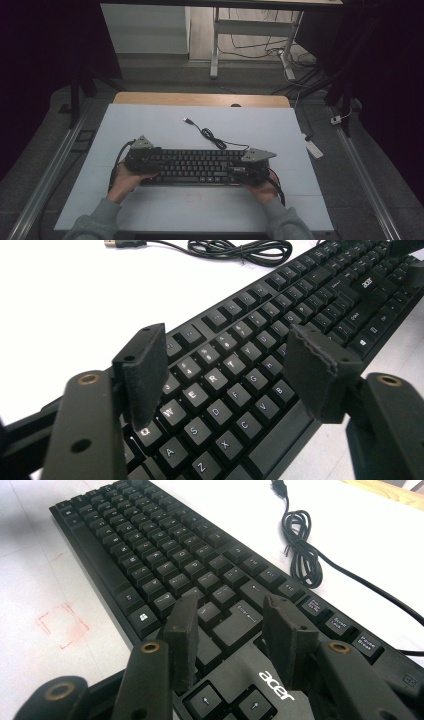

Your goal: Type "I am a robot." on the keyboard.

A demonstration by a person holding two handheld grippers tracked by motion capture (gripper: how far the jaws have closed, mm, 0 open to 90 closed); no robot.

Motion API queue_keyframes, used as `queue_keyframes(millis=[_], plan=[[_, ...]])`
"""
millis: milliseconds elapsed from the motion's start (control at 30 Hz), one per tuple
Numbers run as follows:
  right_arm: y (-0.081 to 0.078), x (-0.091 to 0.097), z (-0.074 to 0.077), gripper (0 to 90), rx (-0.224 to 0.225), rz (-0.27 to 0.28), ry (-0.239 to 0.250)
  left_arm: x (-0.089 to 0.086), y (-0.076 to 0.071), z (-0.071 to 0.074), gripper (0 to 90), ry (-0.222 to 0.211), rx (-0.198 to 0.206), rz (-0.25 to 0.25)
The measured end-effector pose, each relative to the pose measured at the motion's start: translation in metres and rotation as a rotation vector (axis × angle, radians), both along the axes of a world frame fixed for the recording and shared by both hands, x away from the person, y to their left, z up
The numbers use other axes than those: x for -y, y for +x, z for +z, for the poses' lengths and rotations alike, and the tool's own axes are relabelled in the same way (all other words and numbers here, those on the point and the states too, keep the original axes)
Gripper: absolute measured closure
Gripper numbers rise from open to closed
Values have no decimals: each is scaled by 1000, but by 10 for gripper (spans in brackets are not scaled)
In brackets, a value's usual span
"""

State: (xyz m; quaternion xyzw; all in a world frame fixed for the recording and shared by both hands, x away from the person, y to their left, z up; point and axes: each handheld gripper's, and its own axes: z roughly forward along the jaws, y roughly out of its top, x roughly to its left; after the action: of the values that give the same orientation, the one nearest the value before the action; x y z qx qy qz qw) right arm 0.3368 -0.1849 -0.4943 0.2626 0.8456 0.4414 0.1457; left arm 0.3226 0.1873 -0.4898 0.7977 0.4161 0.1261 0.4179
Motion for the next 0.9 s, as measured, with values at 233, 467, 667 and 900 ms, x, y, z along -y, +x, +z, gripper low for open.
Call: queue_keyframes(millis=[233, 467, 667, 900], plan=[[0, -1, -1, 581, 1, 0, -3, 4, 2, -3, 554, 28, 8, -10], [1, -2, -2, 581, -4, 3, -12, 8, 5, -6, 847, 53, 10, -14], [1, -2, -3, 581, -4, 4, -22, 16, 9, -11, 888, 67, 3, -24], [1, -3, -4, 581, -8, 4, -24, 26, 15, -21, 888, 92, -26, -39]])
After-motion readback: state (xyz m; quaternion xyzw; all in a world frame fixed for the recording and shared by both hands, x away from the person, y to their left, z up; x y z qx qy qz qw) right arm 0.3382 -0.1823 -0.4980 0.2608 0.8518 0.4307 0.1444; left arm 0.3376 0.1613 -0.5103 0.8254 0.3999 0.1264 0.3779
